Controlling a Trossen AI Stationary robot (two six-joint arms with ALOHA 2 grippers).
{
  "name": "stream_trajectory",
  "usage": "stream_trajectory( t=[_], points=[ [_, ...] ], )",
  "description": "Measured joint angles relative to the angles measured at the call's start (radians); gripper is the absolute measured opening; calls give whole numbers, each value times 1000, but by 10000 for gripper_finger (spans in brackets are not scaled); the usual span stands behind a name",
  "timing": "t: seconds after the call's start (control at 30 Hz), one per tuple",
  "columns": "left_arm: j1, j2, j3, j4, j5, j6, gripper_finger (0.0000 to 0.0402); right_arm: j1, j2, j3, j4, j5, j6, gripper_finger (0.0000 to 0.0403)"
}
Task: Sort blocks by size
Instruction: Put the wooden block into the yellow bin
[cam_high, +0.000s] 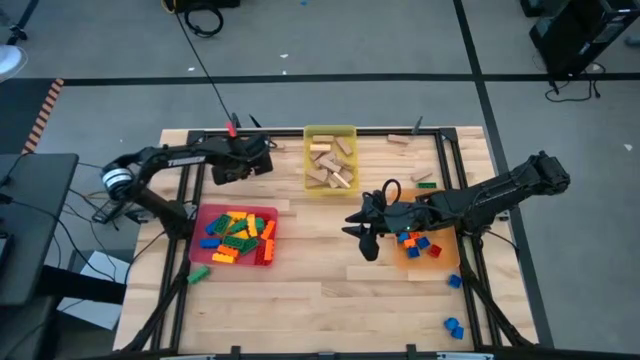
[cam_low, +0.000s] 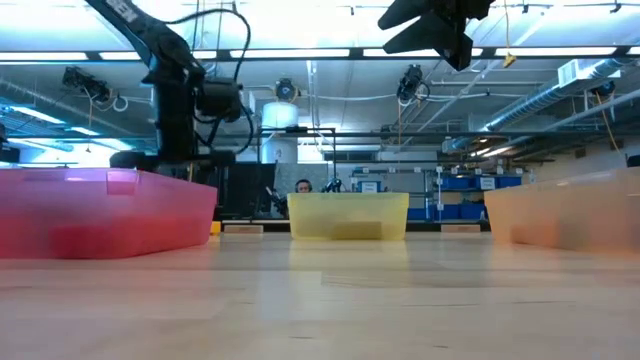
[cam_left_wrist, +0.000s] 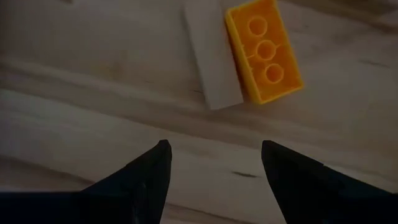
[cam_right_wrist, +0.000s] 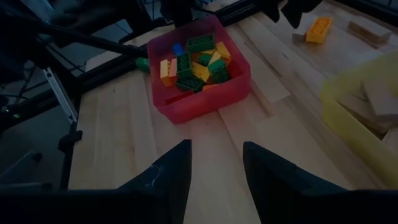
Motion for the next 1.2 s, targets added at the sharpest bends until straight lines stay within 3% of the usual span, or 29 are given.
stream_trajectory(
  t=[0.6, 1.2],
  points=[
    [64, 136, 1, 101, 17, 7, 256, 0, 0, 0, -5, 0, 0, 158],
    [129, 145, 1, 129, 3, 7, 256, 0, 0, 0, -4, 0, 0, 158]
  ],
)
